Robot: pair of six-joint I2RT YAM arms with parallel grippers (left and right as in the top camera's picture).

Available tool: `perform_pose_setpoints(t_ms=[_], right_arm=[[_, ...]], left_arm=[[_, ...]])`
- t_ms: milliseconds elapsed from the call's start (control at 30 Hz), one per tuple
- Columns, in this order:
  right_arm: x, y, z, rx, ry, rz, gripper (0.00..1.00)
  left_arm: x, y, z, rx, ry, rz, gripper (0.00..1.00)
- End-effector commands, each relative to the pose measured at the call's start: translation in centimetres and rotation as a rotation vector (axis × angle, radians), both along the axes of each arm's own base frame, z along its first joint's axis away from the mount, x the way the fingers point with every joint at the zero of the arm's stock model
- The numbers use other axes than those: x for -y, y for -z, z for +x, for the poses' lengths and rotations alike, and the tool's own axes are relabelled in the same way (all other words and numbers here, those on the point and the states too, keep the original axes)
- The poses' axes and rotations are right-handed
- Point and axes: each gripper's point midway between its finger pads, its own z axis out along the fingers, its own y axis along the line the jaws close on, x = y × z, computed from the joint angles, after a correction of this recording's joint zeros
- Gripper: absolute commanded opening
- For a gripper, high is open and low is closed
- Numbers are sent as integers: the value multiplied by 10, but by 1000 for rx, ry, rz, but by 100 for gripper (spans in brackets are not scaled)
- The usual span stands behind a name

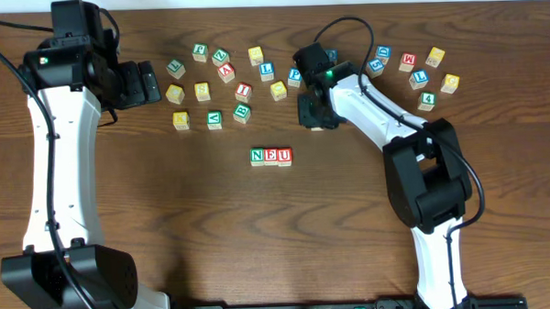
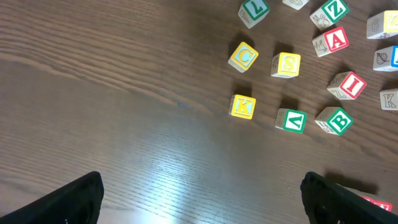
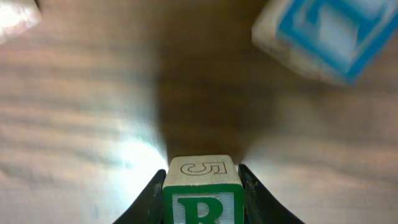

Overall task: Spell out NEURIPS
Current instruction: 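Grasp the green R block with the right gripper and lift it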

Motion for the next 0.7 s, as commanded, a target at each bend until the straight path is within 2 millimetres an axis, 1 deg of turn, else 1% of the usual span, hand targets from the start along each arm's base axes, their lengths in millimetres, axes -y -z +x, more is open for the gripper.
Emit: perform_pose_setpoints(t_ms=[0,167,333,500,667], right_arm=[[-11,-13,-19,-47,-43,34,24],[-15,-10,-46,-129,-77,-7,24],[-29,-9,-63,-157,-122,-25,25],[-39,-9,-70,-159,-130,-27,26],[-40,-9,-71,-160,-130,-26,26]], left_arm=[[-4,-7,-1,14,3,18,100],[-4,-7,-1,14,3,18,100],[-4,-7,-1,14,3,18,100],[-4,-7,-1,14,3,18,100],[-4,-7,-1,14,3,18,100]])
